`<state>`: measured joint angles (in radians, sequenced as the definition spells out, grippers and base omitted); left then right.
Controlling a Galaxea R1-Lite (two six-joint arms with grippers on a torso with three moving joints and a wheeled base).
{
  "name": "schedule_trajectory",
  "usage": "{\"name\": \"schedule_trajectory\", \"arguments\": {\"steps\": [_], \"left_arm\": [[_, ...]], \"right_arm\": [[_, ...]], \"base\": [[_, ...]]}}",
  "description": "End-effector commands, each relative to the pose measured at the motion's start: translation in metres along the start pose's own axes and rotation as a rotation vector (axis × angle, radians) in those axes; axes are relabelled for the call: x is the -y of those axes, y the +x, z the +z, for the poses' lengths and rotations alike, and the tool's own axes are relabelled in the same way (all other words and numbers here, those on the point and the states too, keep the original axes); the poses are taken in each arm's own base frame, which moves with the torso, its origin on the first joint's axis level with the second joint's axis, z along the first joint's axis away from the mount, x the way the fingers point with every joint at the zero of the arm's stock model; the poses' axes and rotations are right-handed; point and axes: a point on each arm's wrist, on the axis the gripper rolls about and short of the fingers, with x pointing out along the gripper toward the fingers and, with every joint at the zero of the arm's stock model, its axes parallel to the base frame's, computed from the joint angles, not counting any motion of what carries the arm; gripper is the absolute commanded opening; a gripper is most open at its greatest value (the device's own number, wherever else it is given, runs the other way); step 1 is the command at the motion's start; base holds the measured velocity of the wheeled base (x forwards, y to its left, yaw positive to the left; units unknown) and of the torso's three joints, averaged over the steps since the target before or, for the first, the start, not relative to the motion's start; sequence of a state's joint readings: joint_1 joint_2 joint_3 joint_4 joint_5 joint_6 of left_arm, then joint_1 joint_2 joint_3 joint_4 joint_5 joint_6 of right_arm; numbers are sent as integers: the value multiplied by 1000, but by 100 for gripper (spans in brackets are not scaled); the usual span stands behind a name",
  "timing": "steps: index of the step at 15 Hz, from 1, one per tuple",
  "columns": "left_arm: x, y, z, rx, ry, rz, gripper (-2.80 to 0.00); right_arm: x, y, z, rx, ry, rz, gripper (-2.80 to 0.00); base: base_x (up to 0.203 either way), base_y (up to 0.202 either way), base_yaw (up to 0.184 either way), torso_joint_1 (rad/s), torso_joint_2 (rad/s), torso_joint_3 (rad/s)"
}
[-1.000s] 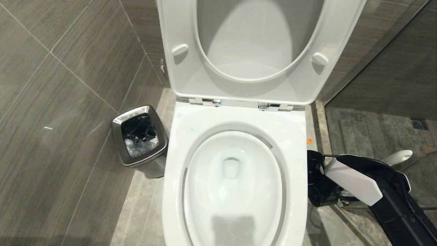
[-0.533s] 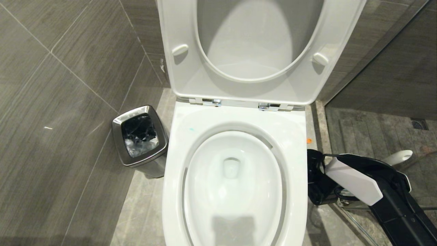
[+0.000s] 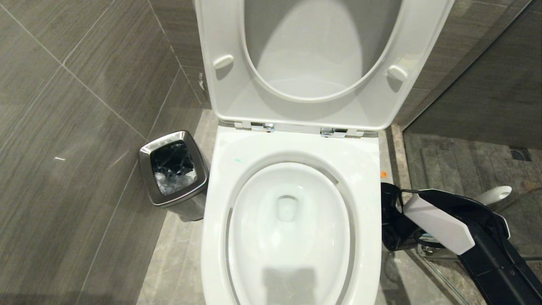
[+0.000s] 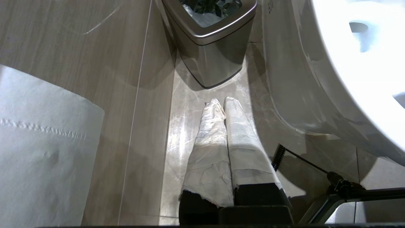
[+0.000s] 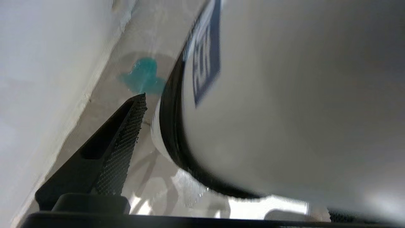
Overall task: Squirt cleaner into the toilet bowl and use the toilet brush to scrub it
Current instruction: Pour in the cleaning agent
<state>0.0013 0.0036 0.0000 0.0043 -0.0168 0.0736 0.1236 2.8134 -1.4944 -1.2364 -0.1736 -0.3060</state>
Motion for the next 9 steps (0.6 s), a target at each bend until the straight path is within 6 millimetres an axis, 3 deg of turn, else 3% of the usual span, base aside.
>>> {"name": "schedule_trajectory", "arguments": {"steps": [1, 9], "left_arm": [[0, 0, 0, 0, 0, 1, -280], [0, 0, 0, -1, 0, 0, -280]], "right_arm": [[0, 2, 4, 20, -2, -5, 0], [-2, 11, 3, 17, -4, -6, 0]], "base": [[0, 0, 0, 0, 0, 0], [0, 0, 0, 0, 0, 0]]}}
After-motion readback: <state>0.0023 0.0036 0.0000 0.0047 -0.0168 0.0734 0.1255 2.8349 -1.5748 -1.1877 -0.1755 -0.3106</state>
